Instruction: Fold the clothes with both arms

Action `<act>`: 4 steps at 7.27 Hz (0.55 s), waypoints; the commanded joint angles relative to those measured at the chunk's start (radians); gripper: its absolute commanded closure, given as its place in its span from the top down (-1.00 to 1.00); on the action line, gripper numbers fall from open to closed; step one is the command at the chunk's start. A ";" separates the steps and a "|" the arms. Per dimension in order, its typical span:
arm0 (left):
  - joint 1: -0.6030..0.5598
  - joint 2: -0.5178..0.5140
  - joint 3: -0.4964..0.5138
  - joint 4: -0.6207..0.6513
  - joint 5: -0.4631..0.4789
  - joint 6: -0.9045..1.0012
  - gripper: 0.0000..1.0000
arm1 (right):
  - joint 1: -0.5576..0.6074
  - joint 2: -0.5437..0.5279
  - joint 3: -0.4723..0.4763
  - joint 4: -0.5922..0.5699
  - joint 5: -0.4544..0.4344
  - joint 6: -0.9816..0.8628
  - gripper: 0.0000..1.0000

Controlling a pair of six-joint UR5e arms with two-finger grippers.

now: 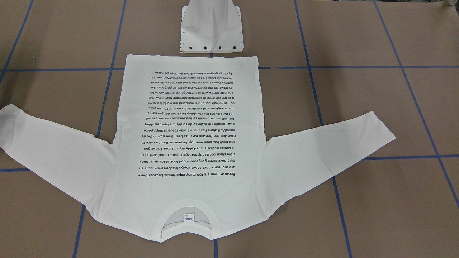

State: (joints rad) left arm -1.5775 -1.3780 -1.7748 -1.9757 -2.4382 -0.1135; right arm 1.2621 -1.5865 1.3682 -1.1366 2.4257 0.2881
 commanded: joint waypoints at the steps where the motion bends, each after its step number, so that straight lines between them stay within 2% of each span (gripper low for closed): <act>1: -0.001 0.000 -0.002 0.000 -0.025 0.002 1.00 | 0.005 0.002 0.103 -0.011 0.067 0.052 -1.00; 3: -0.001 0.000 -0.002 0.000 -0.034 0.002 1.00 | 0.002 0.019 0.225 -0.011 0.084 0.269 -1.00; 4: -0.001 0.000 -0.002 -0.002 -0.035 0.002 1.00 | -0.004 0.083 0.248 -0.012 0.085 0.414 -1.00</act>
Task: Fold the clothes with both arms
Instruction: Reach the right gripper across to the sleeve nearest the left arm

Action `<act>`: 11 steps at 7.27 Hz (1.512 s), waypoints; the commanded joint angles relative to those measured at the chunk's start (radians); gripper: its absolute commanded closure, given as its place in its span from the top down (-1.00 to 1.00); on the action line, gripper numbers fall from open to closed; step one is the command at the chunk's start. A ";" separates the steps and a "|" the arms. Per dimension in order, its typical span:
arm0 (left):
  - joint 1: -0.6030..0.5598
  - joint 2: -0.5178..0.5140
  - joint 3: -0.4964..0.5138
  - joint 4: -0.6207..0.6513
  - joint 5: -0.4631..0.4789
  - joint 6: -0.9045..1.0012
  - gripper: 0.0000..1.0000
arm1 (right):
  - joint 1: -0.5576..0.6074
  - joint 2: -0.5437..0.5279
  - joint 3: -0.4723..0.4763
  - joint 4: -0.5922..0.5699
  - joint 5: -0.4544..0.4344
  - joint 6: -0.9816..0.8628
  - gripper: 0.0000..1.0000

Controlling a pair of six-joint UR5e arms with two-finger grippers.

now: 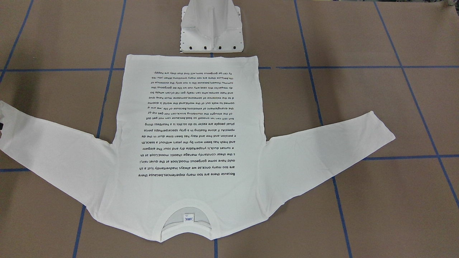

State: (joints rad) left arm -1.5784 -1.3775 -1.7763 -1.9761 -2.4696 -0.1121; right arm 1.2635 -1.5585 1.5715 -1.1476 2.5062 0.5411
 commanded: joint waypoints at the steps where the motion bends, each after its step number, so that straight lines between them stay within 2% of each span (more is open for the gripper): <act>1: 0.000 0.003 0.000 0.000 -0.003 0.000 1.00 | -0.041 0.146 0.038 -0.003 0.011 0.284 -1.00; 4: 0.000 0.003 0.000 -0.001 -0.003 0.000 1.00 | -0.160 0.473 0.027 -0.119 -0.001 0.666 -1.00; 5: 0.000 0.003 -0.003 -0.001 -0.003 0.000 1.00 | -0.221 0.554 0.013 -0.110 -0.027 0.778 -1.00; 6: 0.000 0.003 -0.005 -0.001 -0.003 0.000 1.00 | -0.275 0.666 -0.020 -0.110 -0.120 0.865 -1.00; 7: 0.000 0.003 -0.008 -0.001 -0.003 0.000 1.00 | -0.336 0.774 -0.092 -0.103 -0.173 0.916 -1.00; 9: 0.000 0.003 -0.014 -0.001 -0.003 0.000 1.00 | -0.439 0.860 -0.195 -0.019 -0.255 0.922 -1.00; 11: 0.000 0.012 -0.026 -0.001 -0.003 0.000 1.00 | -0.541 0.890 -0.298 0.095 -0.338 0.938 -1.00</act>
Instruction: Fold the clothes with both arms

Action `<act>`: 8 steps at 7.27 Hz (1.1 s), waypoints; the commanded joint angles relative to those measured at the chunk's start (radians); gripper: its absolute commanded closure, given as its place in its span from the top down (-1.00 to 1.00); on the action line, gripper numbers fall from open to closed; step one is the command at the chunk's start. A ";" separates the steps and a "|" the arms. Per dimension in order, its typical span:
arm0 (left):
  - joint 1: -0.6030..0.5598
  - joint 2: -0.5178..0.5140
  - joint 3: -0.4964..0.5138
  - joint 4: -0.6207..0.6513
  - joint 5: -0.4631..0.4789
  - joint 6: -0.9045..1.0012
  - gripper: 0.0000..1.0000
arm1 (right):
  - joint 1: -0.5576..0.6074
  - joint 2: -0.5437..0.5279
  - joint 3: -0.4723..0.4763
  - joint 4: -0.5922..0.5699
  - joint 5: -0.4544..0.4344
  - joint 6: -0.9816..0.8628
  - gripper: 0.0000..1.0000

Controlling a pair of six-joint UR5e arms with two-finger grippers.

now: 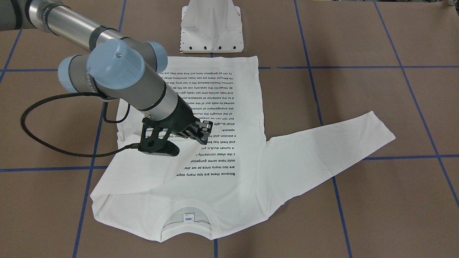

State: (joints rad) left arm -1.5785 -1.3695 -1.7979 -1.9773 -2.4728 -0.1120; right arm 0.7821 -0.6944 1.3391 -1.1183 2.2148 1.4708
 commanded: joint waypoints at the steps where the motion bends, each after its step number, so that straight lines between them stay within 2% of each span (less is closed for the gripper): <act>1: 0.000 0.004 -0.006 0.000 0.000 0.000 1.00 | -0.090 0.033 -0.101 0.105 -0.078 0.010 -1.00; 3: 0.000 0.004 -0.006 0.000 0.000 0.000 1.00 | -0.139 0.088 -0.153 0.115 -0.147 0.011 -1.00; 5: 0.000 0.004 -0.006 -0.005 0.000 0.000 1.00 | -0.174 0.107 -0.170 0.135 -0.176 0.016 -1.00; 6: 0.000 0.006 -0.006 -0.006 0.002 -0.002 1.00 | -0.187 0.107 -0.198 0.185 -0.197 0.017 -1.00; 8: 0.000 0.006 -0.005 -0.006 0.002 -0.003 1.00 | -0.201 0.111 -0.212 0.221 -0.201 0.017 -1.00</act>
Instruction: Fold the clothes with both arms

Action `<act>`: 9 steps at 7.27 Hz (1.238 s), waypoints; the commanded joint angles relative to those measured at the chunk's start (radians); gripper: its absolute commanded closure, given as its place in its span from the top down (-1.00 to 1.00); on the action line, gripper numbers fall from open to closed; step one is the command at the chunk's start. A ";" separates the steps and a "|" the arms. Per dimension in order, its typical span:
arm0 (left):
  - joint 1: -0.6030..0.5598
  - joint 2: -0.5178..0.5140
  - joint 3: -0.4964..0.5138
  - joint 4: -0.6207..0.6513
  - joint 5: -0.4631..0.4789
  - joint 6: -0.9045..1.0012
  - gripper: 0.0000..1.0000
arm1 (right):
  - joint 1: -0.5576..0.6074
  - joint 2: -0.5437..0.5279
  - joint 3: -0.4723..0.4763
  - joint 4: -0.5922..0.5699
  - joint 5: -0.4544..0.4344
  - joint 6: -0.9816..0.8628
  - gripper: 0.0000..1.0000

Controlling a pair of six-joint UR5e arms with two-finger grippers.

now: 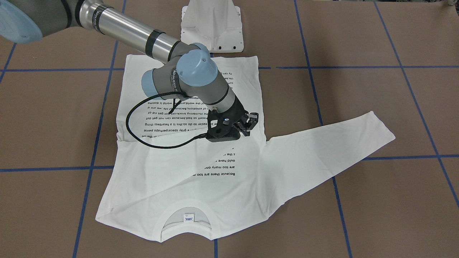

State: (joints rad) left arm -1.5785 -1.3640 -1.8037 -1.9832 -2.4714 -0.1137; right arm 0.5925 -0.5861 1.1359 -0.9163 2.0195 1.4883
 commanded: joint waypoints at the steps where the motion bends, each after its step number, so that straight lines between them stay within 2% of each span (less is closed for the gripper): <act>1: 0.000 0.000 0.001 0.000 -0.001 0.000 1.00 | -0.020 0.003 -0.008 0.020 -0.007 0.000 -1.00; 4: 0.000 0.000 0.001 0.001 -0.001 -0.001 1.00 | -0.030 0.017 -0.011 0.020 -0.014 0.000 -1.00; 6: 0.000 0.000 0.000 0.001 -0.001 -0.001 1.00 | -0.033 0.032 -0.025 0.020 -0.059 0.000 -1.00; 9: 0.000 0.000 0.007 0.001 -0.001 -0.001 1.00 | -0.033 0.089 -0.087 0.022 -0.107 0.001 -1.00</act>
State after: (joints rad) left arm -1.5785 -1.3637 -1.7987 -1.9819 -2.4724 -0.1150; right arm 0.5600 -0.5155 1.0689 -0.8953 1.9303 1.4890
